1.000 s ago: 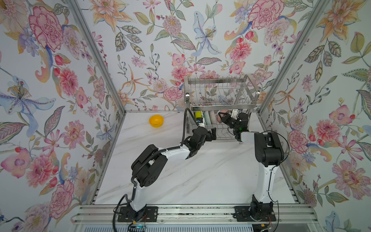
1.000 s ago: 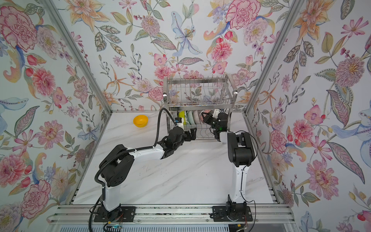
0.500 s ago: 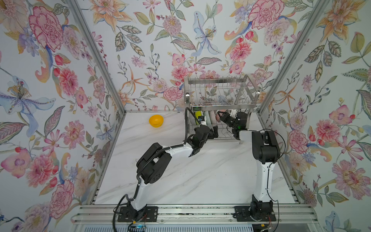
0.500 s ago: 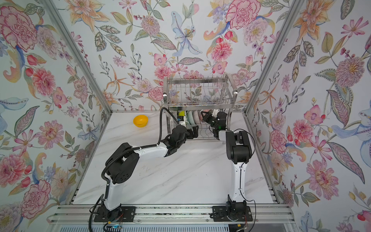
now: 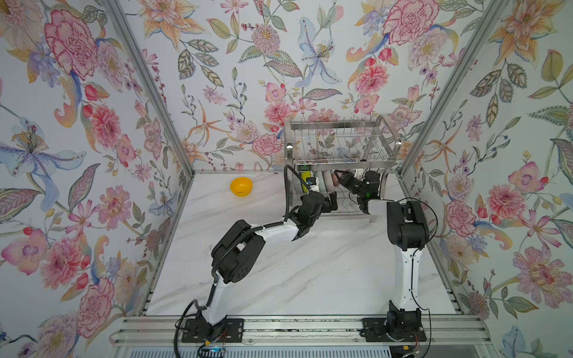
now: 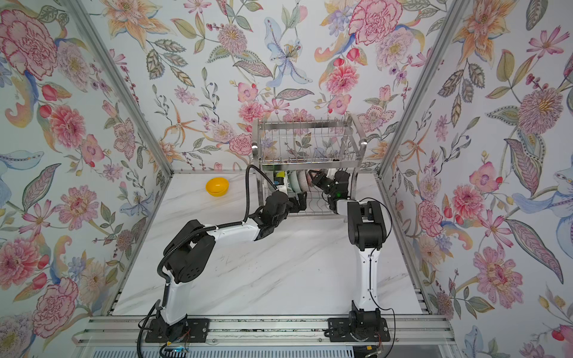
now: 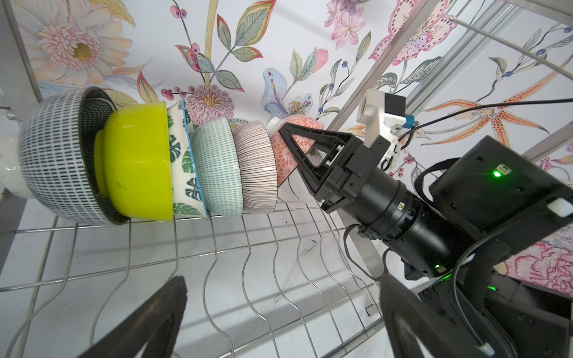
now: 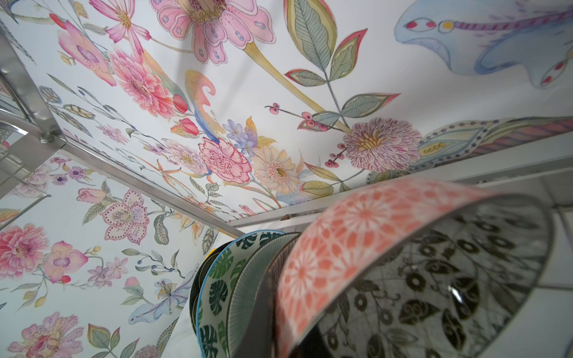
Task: Load the bowls into the dish rack
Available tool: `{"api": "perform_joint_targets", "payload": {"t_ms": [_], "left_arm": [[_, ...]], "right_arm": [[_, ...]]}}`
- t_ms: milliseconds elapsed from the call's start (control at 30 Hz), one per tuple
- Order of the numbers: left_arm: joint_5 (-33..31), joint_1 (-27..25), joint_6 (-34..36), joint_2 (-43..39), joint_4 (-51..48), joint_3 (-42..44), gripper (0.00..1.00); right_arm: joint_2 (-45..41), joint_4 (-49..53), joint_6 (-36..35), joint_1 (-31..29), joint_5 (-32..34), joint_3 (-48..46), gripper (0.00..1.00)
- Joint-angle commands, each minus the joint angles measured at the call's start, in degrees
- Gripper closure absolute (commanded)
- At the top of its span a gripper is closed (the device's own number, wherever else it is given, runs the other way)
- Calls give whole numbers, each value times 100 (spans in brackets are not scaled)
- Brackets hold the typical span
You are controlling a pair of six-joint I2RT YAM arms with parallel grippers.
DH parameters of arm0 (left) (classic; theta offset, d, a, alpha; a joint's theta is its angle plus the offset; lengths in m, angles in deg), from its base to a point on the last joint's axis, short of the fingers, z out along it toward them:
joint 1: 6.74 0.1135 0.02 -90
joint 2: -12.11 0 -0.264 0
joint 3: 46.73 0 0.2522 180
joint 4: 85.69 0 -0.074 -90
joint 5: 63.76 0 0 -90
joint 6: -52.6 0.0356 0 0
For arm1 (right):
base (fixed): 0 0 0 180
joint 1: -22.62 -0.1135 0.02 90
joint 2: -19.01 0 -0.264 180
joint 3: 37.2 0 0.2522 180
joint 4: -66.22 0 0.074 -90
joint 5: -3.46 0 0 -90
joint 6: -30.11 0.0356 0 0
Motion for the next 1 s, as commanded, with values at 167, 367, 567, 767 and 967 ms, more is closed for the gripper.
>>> {"api": "perform_joint_targets", "payload": {"t_ms": [167, 367, 567, 767, 967], "left_arm": [[-177, 50, -19, -50, -27, 56, 1], [-180, 57, -13, -81, -36, 91, 1], [-207, 58, -12, -121, -43, 145, 1], [-189, 58, -12, -105, -37, 150, 1], [-179, 64, -29, -109, -40, 176, 1]], "right_arm": [[113, -340, 126, -14, -395, 312, 100], [180, -291, 131, -17, -477, 344, 100], [297, -153, 156, -7, -540, 477, 100], [268, 84, 22, -8, -480, 462, 100], [173, 459, -254, 0, -360, 397, 100]]}}
